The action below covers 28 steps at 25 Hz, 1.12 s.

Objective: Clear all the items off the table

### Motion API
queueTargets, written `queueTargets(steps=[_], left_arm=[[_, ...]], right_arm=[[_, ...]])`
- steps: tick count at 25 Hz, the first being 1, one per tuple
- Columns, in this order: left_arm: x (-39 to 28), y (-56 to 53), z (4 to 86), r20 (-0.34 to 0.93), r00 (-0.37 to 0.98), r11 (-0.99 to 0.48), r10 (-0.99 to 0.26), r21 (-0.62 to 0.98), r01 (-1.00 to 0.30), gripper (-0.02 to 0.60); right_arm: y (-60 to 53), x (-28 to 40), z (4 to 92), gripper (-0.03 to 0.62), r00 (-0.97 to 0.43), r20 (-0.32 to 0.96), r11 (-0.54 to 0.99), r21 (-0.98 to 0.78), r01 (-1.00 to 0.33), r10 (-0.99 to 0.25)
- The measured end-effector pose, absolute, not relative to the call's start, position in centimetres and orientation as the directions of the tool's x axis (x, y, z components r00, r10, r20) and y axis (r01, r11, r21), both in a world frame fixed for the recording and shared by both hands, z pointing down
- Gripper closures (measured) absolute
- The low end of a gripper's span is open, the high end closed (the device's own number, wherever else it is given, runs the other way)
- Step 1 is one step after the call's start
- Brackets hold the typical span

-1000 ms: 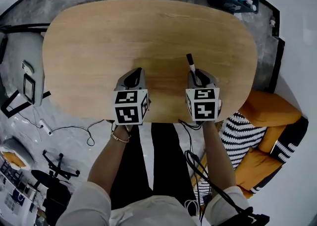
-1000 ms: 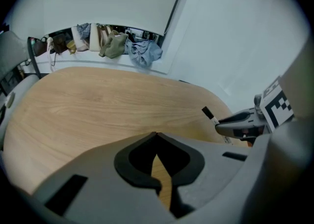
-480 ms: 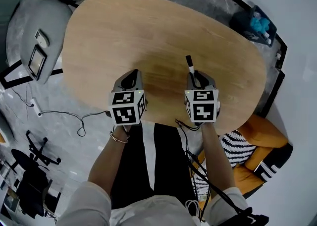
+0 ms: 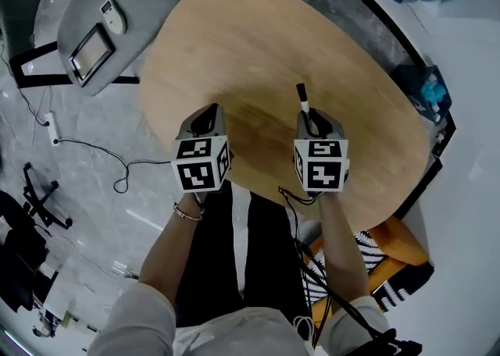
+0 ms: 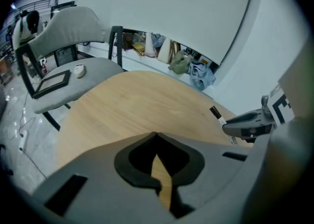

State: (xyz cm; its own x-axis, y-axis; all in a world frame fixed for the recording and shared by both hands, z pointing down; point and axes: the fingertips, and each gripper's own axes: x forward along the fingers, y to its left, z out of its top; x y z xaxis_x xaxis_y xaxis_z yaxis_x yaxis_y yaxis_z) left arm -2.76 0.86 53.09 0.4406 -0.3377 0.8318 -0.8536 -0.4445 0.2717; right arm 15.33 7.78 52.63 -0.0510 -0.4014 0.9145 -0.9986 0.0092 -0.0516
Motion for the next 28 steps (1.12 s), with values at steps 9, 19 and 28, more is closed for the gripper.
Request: queueTargets(steps=[9, 19, 28], left_arm=[[-12.6, -4.1, 53.5, 0.838, 0.360, -0.298, -0.410, 0.250, -0.921, 0.574], [-19.9, -6.6, 54.0, 0.843, 0.312, -0.214, -0.438, 0.240, -0.947, 0.574], [-23.1, -7.4, 54.5, 0.844, 0.283, -0.135, -0.457, 0.248, -0.959, 0.574]], right_arm=[[0.2, 6.8, 53.1, 0.516, -0.123, 0.910, 0.136, -0.074, -0.988, -0.396], [-4.8, -0.6, 53.7, 0.516, -0.170, 0.909, 0.225, -0.087, -0.970, -0.381], [-7.0, -3.3, 54.2, 0.516, -0.200, 0.906, 0.221, -0.123, -0.967, -0.373]])
